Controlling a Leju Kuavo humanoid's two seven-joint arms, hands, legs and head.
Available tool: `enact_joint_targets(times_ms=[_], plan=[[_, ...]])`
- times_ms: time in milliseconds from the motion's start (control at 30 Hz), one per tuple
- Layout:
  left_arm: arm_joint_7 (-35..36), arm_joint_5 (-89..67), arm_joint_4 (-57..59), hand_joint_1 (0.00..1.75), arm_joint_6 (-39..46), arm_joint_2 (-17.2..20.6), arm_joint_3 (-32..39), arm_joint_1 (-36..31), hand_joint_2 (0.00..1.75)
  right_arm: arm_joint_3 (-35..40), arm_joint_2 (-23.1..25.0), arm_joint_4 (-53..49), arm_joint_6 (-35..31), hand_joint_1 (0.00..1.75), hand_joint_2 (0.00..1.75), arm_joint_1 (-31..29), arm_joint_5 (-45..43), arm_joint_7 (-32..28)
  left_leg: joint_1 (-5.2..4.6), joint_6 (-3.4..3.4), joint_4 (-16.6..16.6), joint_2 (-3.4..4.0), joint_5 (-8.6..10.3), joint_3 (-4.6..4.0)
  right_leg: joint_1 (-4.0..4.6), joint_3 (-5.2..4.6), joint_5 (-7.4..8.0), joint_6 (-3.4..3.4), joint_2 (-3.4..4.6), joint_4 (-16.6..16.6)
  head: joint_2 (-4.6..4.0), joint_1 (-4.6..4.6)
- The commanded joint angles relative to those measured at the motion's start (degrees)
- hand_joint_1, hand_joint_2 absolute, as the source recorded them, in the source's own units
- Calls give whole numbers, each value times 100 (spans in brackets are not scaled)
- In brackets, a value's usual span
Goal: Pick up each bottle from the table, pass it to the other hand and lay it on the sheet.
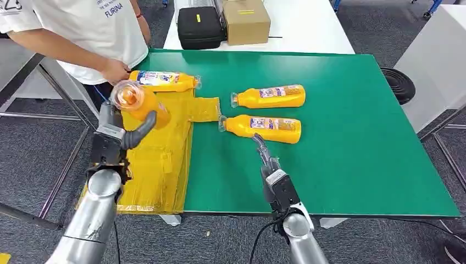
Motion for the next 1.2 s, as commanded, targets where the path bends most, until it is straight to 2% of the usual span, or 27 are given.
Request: enact_joint_targets(times_ms=[33, 100, 267, 367, 600, 767, 933, 1200], plan=[[882, -1971, 154, 175, -254, 1005, -226, -759, 175, -476, -86, 138, 120, 0, 0, -164, -137, -28, 2, -2, 1, 3, -2, 9, 4, 8, -2, -11, -1, 1, 0, 2], [841, -1982, 243, 175, -243, 1008, -220, -792, 175, -490, -86, 140, 129, 0, 0, -167, -142, -30, 3, -3, 1, 0, -1, 10, 4, 11, -3, -11, -4, 0, 0, 2], [1063, -3091, 1134, 175, -661, 1545, -969, -754, 175, -741, -73, -19, 193, 0, 0, 26, -292, -90, 5, -8, -14, 14, -12, 66, 6, 62, -14, -30, 1, -14, 0, 4], [1147, -3400, 1611, 175, -1125, 1806, -1482, -818, 175, -906, -54, -168, 273, 0, 0, 88, -382, -149, 2, -8, -20, -1, -8, 62, 2, 63, -14, -25, -10, -18, 0, 2], [1148, -3402, 1705, 175, -1151, 1799, -1571, -833, 175, -939, -34, -226, 312, 0, 0, 99, -392, -141, 3, -5, -1, 12, 0, 12, 3, 5, -4, -10, 9, -3, 0, 4], [1482, -3981, 1923, 175, -1329, 1855, -2159, -612, 175, -1031, -33, -309, 445, 0, 0, 188, -481, -158, 1, -5, -7, 19, -7, 35, 3, 27, -8, -16, 13, -8, 0, 2], [1548, -4329, 2300, 175, -1411, 1761, -2653, -776, 175, -1098, -48, -521, 516, 0, 0, 418, -587, -173, 1, -6, -11, 1, -5, 39, 3, 38, -13, -17, -6, -13, 0, 4], [1461, -4104, 2124, 175, -1507, 1686, -2648, -794, 175, -1105, -90, -442, 535, 0, 0, 395, -657, -179, 2, -6, -1, 9, -8, 25, 4, 22, -12, -17, 3, -3, 0, 2]])
